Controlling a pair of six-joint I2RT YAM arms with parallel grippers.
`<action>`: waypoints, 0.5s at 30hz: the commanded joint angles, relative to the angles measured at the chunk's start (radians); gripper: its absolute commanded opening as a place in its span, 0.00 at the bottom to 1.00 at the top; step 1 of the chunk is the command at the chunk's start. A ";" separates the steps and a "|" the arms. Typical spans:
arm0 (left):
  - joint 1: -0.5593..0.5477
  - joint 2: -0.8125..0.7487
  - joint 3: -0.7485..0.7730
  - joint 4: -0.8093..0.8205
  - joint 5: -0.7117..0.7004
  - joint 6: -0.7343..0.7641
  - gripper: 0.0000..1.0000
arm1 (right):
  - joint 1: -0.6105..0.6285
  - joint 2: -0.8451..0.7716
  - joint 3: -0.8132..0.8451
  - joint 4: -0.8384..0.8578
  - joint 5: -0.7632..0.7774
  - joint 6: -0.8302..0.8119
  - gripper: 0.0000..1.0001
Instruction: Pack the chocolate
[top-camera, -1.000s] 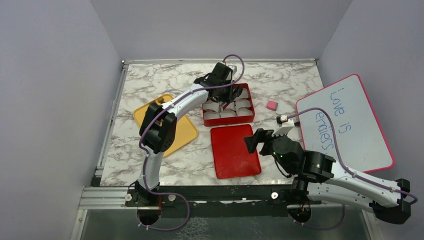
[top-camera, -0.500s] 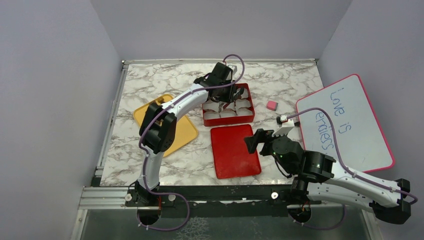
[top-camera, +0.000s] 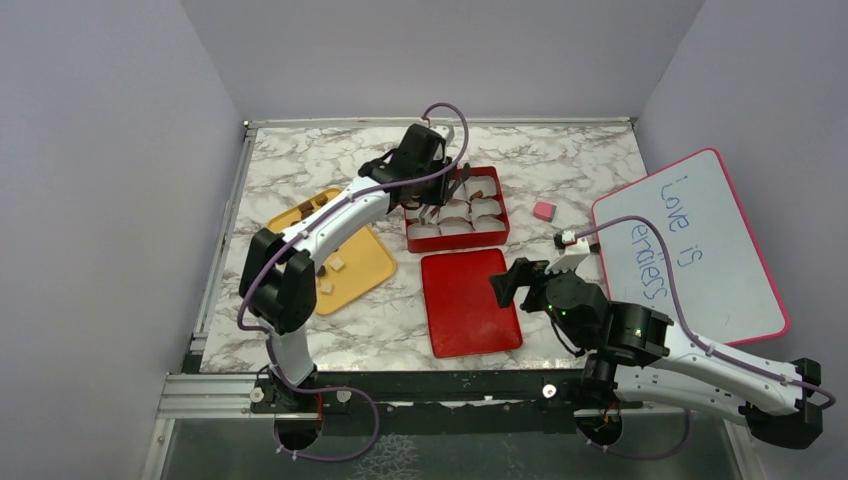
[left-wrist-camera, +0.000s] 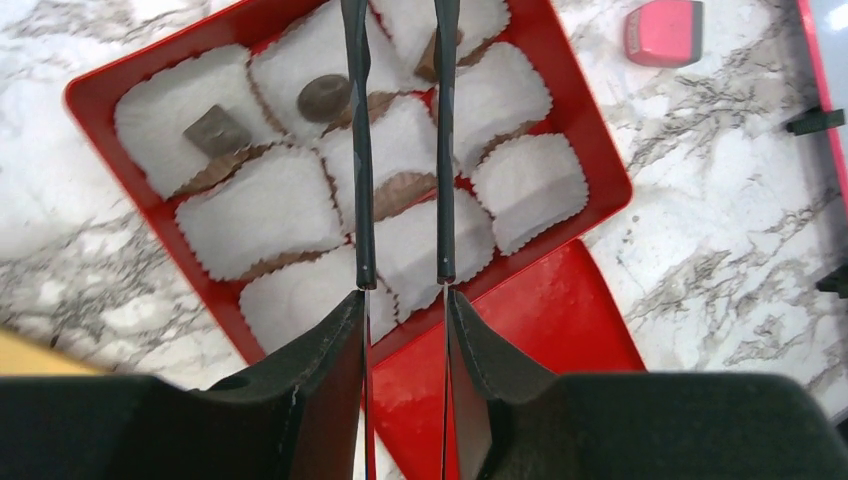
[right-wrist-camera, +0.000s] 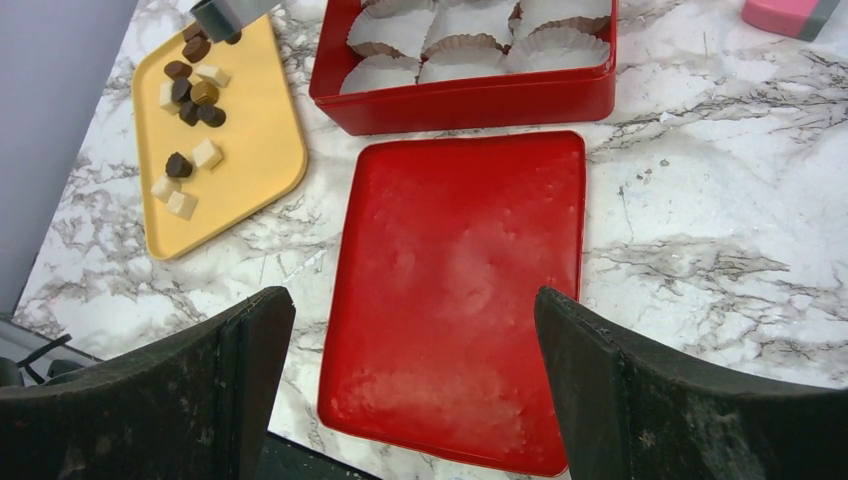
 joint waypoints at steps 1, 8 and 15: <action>0.030 -0.114 -0.109 -0.021 -0.087 -0.035 0.34 | -0.003 -0.001 0.004 0.003 0.030 0.002 0.95; 0.088 -0.287 -0.308 -0.045 -0.143 -0.034 0.34 | -0.003 0.012 0.005 0.012 0.031 -0.008 0.95; 0.186 -0.459 -0.474 -0.090 -0.187 -0.050 0.34 | -0.003 0.035 0.002 0.034 0.021 -0.015 0.95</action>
